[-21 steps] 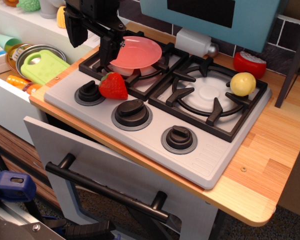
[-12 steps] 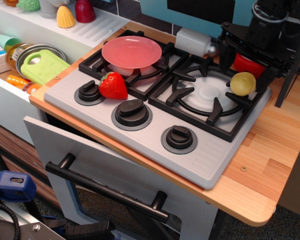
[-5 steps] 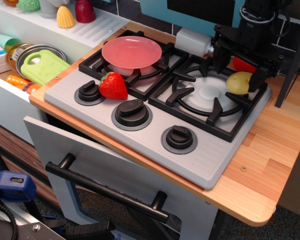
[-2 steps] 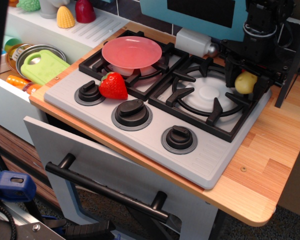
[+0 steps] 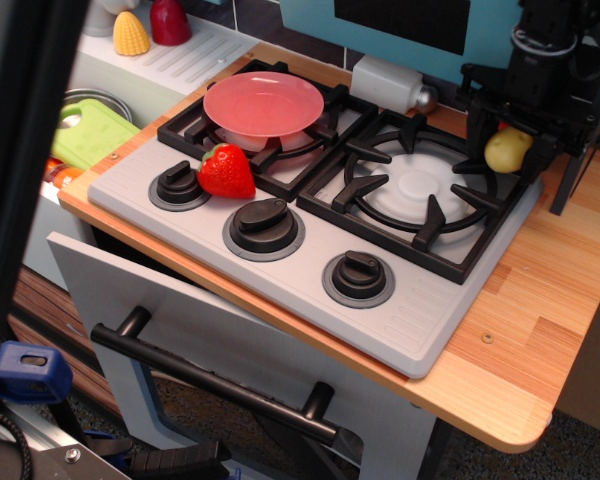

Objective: Put potato on plate

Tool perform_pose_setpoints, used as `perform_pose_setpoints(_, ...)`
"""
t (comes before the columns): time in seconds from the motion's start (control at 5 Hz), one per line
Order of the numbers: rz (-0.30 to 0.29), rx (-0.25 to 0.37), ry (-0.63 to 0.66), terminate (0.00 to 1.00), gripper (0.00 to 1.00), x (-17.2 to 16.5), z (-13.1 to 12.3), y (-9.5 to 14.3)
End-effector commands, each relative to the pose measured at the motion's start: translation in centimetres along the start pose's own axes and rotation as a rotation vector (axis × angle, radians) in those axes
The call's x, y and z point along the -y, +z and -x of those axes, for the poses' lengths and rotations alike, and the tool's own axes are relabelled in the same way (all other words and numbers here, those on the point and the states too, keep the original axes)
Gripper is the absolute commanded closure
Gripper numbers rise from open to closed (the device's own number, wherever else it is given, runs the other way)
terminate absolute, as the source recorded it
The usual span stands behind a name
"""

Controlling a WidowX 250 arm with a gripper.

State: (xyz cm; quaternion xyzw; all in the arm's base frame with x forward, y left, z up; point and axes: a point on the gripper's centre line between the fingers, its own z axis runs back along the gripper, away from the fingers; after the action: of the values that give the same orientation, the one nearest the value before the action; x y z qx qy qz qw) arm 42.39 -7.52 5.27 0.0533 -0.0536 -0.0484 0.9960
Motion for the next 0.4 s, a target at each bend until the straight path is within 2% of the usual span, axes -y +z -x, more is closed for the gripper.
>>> perform_pose_setpoints(0.0, -0.125, 0.068, 0.067, 0.00, 1.00, -3.9, -1.7, 6.1)
perform_pose_setpoints(0.2, -0.145, 0.063, 0.089, 0.00, 1.00, -7.0, -0.8, 7.0)
